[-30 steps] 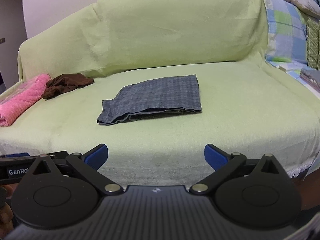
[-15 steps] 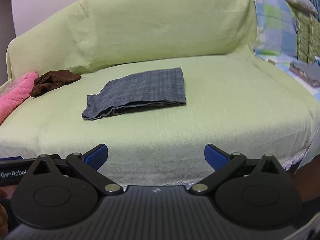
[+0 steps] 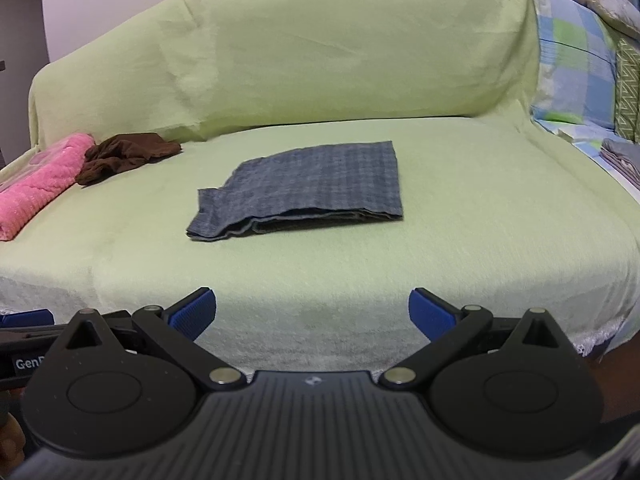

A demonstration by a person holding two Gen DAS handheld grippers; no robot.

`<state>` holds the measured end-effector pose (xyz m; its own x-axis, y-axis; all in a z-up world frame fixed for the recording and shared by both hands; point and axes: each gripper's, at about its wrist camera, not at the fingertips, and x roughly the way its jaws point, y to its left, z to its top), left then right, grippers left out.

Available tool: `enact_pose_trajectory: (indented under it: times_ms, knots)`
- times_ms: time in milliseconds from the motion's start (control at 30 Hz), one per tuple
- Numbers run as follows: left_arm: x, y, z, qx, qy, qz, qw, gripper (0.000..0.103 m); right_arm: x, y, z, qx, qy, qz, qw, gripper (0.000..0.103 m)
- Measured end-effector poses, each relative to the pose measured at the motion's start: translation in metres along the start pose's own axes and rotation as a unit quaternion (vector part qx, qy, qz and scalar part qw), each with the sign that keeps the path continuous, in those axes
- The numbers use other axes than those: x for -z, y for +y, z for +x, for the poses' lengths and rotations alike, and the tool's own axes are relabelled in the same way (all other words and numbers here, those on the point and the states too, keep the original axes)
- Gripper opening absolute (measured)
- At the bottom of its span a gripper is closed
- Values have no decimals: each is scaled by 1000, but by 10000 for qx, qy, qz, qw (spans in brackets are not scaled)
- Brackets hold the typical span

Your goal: Fold clothes

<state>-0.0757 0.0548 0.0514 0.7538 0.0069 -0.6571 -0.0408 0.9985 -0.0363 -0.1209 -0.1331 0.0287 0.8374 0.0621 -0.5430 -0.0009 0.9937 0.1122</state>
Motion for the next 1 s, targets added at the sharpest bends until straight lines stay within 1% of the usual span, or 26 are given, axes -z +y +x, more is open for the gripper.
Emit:
enact_pose_trajectory:
  times_ms: [200,367,500,667,733,800,867,900,933,1000]
  knots:
    - [-2,3,-2,64,-12,-61,10000,95,-3,7,-3,-49,-32,-81,9999,102]
    - [-6,-3,1,74,-20,-13,10000,95,-3,6,-4,-19,-6,-107,9999,102]
    - [-14,-11,11,4,82,20,10000,97,-6,3,-4,88,-14,-149,9998,102]
    - [-17,-14,18,85,65,61,9999,98,-12,0,-1,202,-62,-187,9996,102]
    - [-18,-15,19,76,10,75,9999,98,-14,-1,0,214,-55,-179,9996,102]
    - [-19,-19,18,-97,-146,179,9997,98,-14,-4,2,232,-47,-174,9996,102]
    - [-20,-24,18,-189,-249,282,9991,98,-14,-7,3,278,-53,-144,9995,102]
    - [-20,-27,18,-235,-300,333,9987,102,-15,-9,3,305,-58,-122,9994,102]
    - [-21,-29,18,-281,-352,384,9982,102,-15,-11,3,341,-67,-78,9994,102]
    - [-23,-32,19,-273,-354,418,9981,102,-15,-16,4,372,-70,-4,9993,102]
